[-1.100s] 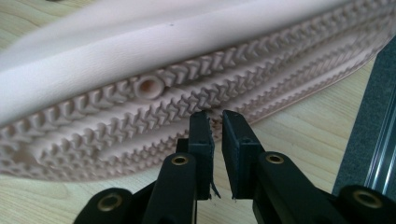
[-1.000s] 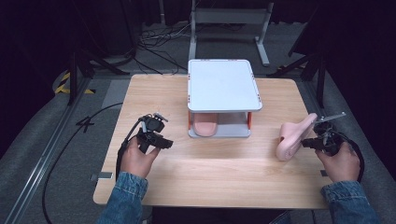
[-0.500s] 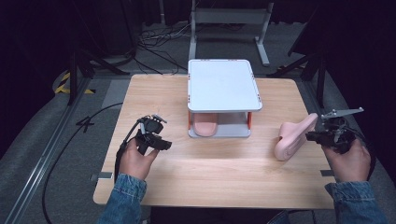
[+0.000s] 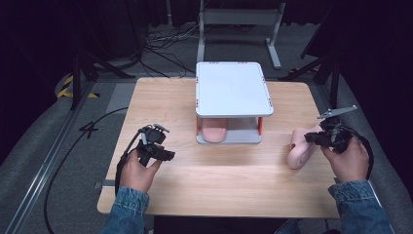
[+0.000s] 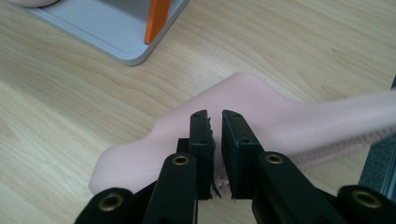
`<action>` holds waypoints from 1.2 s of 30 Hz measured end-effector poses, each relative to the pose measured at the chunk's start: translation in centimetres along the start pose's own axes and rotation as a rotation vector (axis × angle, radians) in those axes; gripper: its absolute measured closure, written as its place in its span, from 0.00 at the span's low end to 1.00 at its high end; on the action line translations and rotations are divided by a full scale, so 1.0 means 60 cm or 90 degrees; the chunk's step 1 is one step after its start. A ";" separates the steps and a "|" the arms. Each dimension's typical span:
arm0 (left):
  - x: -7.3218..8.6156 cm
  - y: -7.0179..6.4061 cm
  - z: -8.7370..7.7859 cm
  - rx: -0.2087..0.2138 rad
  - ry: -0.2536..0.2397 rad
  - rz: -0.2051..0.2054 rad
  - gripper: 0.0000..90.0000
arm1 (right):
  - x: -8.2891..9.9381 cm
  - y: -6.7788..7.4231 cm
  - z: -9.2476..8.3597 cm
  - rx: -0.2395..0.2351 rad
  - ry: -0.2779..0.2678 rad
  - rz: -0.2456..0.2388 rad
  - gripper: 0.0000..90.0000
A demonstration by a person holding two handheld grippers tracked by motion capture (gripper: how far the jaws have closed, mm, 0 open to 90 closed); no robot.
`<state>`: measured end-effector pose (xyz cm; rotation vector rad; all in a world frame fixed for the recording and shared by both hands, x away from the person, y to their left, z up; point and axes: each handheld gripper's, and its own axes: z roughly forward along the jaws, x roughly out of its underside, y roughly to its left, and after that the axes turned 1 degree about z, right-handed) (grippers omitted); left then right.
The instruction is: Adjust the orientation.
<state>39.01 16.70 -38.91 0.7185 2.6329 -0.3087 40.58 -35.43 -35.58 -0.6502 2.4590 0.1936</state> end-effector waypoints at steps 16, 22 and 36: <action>-0.061 -0.028 0.030 0.023 0.010 0.056 0.56 | 0.074 -0.026 -0.052 0.053 0.076 0.064 0.95; -0.068 -0.030 0.032 0.026 0.010 0.060 0.56 | 0.097 -0.034 -0.035 0.003 0.126 0.089 0.93; -0.056 -0.024 0.025 0.022 0.007 0.049 0.56 | 0.081 -0.007 0.012 -0.010 0.135 0.032 0.70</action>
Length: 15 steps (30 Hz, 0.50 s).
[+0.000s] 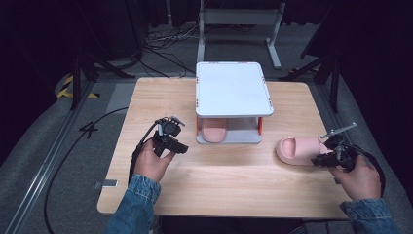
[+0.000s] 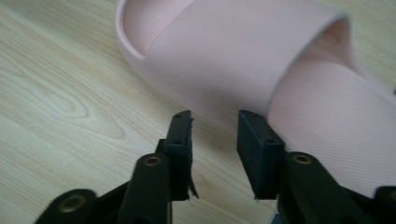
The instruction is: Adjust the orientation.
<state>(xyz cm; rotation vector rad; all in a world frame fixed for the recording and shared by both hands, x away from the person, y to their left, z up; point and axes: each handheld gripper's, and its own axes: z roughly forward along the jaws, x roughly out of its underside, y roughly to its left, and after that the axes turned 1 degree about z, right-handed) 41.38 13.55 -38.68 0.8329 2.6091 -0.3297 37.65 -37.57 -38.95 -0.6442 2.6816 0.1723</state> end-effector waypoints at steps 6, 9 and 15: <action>0.007 0.004 -0.006 -0.005 -0.004 -0.003 0.56 | 0.005 -0.003 -0.025 0.031 -0.050 -0.050 0.47; 0.013 0.005 -0.006 -0.007 0.000 -0.009 0.56 | 0.003 -0.015 -0.005 0.047 -0.047 -0.064 0.41; 0.026 0.011 -0.010 -0.010 0.000 -0.021 0.56 | -0.012 -0.015 0.035 0.001 -0.051 -0.102 0.40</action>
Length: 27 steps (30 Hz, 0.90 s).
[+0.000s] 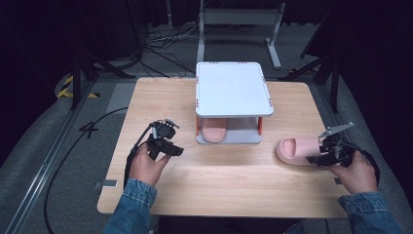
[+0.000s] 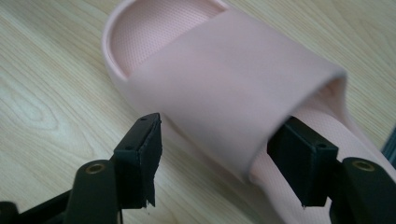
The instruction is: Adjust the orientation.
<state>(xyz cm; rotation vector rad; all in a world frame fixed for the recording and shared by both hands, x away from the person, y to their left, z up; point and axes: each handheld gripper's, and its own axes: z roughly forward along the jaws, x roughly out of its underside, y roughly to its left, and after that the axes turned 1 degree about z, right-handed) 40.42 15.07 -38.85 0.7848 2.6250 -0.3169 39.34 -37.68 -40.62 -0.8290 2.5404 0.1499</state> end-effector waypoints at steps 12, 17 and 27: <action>0.010 0.004 -0.003 -0.003 0.000 -0.014 0.56 | -0.021 0.008 0.004 -0.043 0.015 0.039 0.62; 0.005 0.003 -0.002 -0.003 -0.001 -0.005 0.57 | -0.026 0.020 -0.006 -0.062 0.009 0.058 0.70; -0.006 0.000 0.002 0.006 0.001 0.002 0.57 | -0.041 0.068 -0.032 -0.081 -0.040 0.052 0.83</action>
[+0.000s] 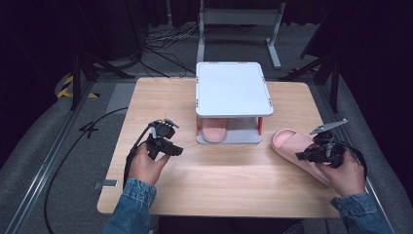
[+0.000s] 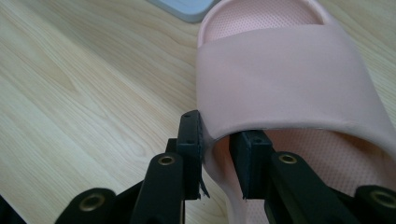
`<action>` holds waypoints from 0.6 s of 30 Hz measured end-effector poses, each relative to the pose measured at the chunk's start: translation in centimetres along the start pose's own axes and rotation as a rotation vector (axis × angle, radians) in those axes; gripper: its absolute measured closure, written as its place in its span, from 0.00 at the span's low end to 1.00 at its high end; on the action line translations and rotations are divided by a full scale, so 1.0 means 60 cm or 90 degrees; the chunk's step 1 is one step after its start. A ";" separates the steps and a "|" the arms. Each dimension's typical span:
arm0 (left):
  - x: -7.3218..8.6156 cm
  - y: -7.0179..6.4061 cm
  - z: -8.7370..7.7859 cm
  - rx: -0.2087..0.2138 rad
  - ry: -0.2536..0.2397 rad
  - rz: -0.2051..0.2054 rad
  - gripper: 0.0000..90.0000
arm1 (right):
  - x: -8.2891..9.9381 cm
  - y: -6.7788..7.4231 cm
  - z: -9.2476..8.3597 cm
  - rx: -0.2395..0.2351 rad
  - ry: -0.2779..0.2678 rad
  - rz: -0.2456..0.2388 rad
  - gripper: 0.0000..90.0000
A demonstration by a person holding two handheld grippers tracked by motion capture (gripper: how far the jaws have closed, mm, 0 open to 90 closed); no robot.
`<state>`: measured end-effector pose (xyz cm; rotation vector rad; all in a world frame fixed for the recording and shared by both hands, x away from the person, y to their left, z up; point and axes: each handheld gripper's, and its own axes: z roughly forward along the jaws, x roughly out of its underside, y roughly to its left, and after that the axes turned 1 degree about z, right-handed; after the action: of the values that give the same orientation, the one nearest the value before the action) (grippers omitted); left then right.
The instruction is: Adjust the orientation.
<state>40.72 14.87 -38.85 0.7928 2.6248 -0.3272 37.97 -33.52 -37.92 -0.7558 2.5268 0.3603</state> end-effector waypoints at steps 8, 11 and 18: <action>-0.004 0.000 -0.002 0.002 -0.006 0.001 0.57 | -0.015 0.034 -0.005 -0.028 -0.041 -0.009 0.82; -0.005 0.000 -0.002 0.002 -0.004 0.001 0.57 | -0.020 0.044 -0.003 -0.037 -0.046 -0.015 0.82; 0.001 0.002 -0.005 0.000 -0.007 -0.001 0.57 | -0.037 0.069 0.013 -0.058 -0.067 -0.037 0.81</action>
<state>40.66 15.10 -38.65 0.7861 2.6162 -0.3311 37.56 -28.87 -37.00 -0.8205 2.3979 0.4857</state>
